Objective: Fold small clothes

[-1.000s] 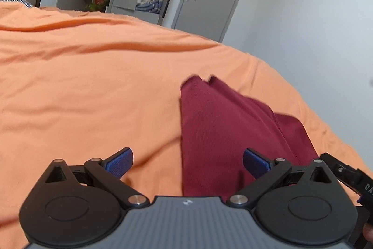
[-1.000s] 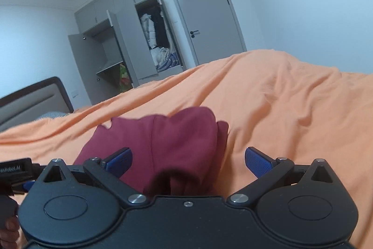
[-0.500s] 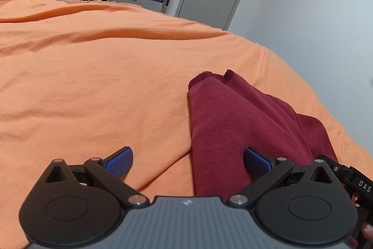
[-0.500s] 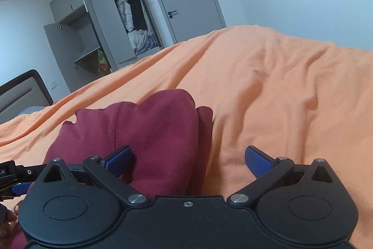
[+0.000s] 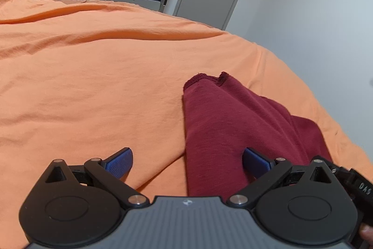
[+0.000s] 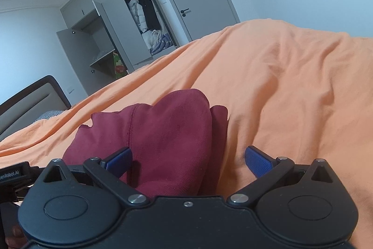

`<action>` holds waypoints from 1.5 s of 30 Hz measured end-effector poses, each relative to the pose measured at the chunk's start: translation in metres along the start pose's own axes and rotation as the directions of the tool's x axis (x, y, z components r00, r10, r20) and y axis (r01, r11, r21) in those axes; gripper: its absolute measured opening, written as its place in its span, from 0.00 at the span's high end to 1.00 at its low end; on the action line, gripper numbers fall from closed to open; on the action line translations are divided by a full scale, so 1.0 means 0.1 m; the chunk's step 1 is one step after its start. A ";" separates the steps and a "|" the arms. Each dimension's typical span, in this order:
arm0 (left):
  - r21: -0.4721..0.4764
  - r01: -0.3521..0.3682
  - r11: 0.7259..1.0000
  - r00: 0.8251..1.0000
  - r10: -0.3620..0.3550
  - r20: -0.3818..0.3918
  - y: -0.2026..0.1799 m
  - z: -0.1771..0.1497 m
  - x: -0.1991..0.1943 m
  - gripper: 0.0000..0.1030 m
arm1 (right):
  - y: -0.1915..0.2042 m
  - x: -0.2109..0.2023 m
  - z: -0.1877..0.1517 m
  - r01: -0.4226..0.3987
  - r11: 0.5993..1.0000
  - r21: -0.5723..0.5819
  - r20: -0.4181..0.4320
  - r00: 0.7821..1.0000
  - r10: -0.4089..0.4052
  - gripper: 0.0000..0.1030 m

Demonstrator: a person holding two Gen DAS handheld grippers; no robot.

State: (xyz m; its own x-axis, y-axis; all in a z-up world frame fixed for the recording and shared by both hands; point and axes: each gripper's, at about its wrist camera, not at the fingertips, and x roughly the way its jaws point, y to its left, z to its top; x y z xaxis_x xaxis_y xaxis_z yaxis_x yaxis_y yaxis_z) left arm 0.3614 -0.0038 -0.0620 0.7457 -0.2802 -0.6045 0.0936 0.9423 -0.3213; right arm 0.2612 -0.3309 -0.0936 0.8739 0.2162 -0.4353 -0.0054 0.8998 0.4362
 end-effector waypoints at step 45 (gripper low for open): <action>0.134 0.101 0.986 0.995 -0.099 -0.023 -0.31 0.07 -0.22 0.67 | 0.06 -0.35 0.07 -0.015 1.000 -0.008 0.031 0.999 0.016 0.80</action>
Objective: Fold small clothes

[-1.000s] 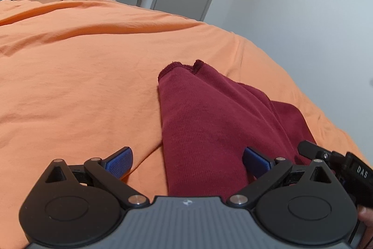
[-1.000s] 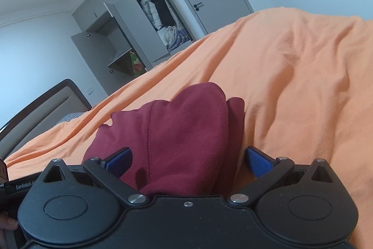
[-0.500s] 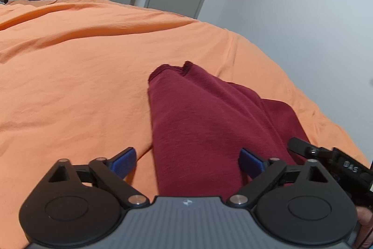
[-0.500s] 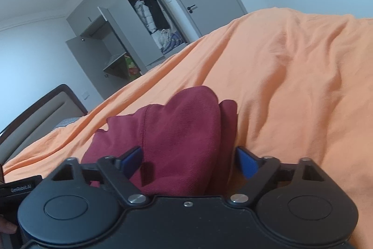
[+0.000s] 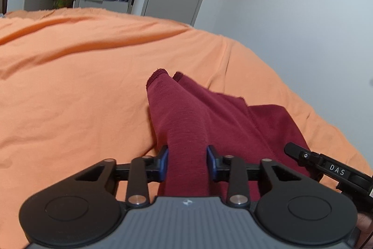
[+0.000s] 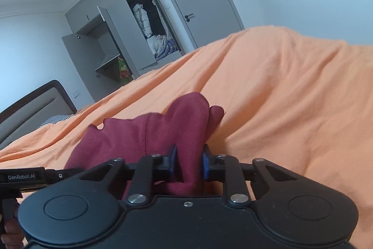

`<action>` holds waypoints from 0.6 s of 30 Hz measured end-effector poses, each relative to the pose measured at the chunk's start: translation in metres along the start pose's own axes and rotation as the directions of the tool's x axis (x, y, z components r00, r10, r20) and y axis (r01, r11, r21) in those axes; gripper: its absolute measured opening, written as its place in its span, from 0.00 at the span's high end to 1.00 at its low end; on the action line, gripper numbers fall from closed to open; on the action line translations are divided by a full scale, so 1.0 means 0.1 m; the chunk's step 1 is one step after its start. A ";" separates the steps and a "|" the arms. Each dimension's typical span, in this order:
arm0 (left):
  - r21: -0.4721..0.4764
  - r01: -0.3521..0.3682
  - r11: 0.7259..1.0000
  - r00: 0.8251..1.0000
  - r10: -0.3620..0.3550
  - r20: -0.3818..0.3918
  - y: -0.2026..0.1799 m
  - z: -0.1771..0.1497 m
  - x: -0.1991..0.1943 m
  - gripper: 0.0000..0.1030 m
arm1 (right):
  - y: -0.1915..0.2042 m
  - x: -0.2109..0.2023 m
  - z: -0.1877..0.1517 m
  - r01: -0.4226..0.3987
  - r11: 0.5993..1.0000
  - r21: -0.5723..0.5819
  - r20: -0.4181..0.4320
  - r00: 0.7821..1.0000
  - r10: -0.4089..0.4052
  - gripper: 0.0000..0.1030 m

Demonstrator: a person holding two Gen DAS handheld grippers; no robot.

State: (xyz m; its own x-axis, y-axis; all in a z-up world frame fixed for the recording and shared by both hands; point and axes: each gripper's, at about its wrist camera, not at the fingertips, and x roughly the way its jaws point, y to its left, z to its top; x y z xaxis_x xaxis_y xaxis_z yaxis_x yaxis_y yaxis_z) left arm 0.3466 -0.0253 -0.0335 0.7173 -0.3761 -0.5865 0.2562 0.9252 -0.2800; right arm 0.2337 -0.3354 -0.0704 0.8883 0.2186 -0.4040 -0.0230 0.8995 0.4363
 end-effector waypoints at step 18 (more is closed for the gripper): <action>0.075 -0.010 0.997 0.995 0.002 0.100 -0.05 0.13 -0.39 0.73 | 0.58 -0.08 0.15 -0.065 0.979 -0.194 0.063 0.995 0.079 0.88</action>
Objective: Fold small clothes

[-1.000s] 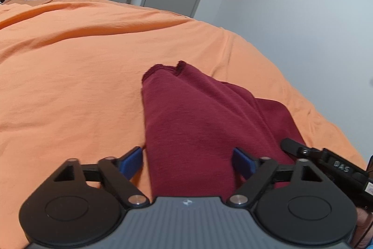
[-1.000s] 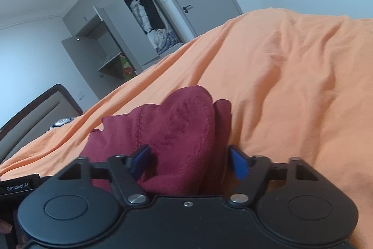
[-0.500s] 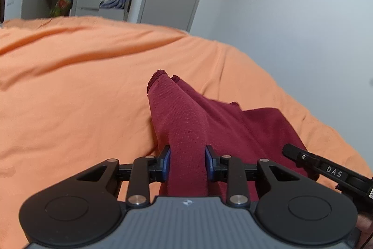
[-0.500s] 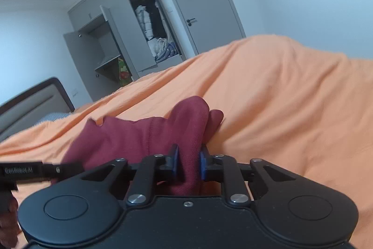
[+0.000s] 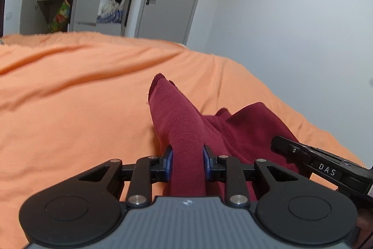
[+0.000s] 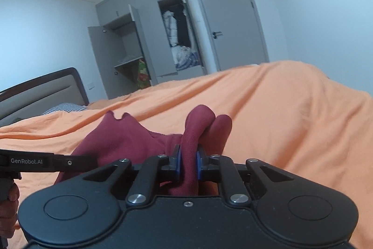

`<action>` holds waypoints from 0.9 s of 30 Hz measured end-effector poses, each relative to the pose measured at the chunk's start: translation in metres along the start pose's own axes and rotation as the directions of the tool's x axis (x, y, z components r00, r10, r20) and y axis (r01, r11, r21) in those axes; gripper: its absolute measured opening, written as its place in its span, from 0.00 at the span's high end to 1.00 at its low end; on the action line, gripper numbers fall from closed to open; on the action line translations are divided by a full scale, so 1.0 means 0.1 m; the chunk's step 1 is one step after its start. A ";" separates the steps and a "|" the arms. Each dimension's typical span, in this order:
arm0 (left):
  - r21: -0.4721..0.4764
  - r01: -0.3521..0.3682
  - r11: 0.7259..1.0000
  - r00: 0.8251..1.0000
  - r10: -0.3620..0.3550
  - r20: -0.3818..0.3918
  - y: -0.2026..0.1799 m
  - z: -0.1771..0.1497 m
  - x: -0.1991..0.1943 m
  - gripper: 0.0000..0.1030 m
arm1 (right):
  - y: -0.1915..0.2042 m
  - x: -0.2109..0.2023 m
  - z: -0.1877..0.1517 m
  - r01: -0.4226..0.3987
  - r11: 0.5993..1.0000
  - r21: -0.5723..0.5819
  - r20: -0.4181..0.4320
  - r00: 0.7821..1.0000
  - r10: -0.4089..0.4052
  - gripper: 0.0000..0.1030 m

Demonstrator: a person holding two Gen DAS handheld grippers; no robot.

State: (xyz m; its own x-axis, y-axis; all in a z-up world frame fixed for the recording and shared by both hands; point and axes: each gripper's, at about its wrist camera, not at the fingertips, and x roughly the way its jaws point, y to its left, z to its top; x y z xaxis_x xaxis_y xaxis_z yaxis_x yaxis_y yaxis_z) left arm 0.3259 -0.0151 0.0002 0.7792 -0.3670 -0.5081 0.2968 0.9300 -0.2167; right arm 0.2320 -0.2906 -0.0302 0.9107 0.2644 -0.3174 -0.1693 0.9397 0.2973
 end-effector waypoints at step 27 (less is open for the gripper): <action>-0.094 -0.226 0.970 0.973 0.228 0.021 1.10 0.40 0.24 0.68 | 0.72 1.64 0.31 -0.118 0.991 -0.060 -0.058 0.992 0.114 0.81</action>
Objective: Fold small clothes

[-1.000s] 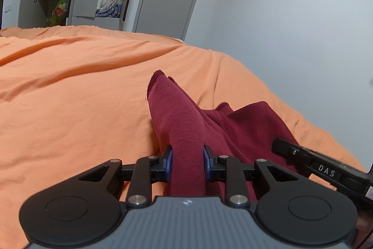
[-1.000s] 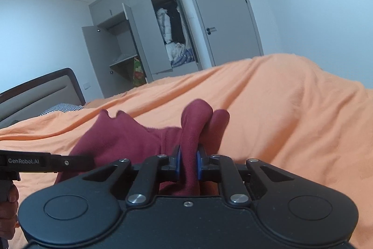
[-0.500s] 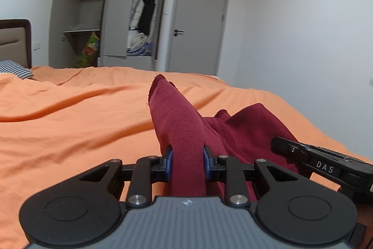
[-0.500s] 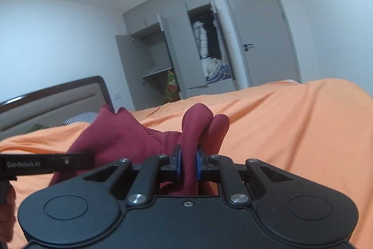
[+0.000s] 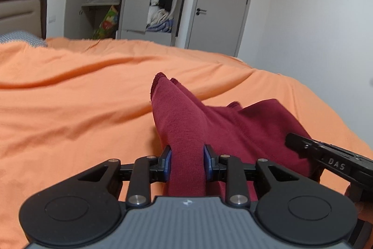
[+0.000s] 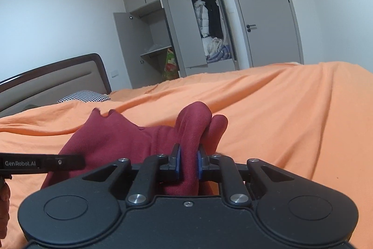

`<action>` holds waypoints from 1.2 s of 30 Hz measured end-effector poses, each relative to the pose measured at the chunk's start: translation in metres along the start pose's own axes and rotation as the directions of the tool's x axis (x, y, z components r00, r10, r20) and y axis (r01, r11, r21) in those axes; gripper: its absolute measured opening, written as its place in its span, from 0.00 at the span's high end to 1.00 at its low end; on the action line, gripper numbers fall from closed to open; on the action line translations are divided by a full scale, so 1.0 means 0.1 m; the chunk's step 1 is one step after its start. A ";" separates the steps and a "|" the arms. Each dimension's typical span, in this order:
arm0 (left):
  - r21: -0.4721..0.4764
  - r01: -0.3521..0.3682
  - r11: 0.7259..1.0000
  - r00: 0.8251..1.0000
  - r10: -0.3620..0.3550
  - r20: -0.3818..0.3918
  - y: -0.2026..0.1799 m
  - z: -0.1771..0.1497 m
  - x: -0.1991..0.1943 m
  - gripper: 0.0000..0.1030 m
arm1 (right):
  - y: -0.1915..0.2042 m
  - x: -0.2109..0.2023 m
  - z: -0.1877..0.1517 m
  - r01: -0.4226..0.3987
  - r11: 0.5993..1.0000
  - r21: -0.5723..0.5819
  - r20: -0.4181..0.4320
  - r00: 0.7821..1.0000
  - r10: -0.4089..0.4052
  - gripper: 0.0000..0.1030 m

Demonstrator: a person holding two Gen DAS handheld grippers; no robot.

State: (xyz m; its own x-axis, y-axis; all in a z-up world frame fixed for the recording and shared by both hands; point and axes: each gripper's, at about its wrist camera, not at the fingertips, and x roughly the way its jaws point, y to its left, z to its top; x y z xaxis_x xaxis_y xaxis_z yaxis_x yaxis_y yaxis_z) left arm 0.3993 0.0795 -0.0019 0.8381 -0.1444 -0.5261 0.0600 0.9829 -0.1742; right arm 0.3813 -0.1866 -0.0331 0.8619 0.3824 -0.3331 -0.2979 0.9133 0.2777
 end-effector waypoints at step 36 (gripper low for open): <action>0.025 -0.136 0.990 0.975 0.130 0.178 -0.11 -1.28 -2.03 0.00 | 0.86 -2.30 -0.84 0.075 0.991 -0.112 0.156 0.986 -0.057 0.01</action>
State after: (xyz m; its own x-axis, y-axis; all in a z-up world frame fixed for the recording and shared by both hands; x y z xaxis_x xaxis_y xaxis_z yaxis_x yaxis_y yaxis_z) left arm 0.1587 0.0832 0.0003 0.9220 0.0072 -0.3872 -0.0415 0.9959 -0.0803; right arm 0.1230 -0.1847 -0.0081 0.9309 0.3034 -0.2032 -0.2768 0.9493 0.1492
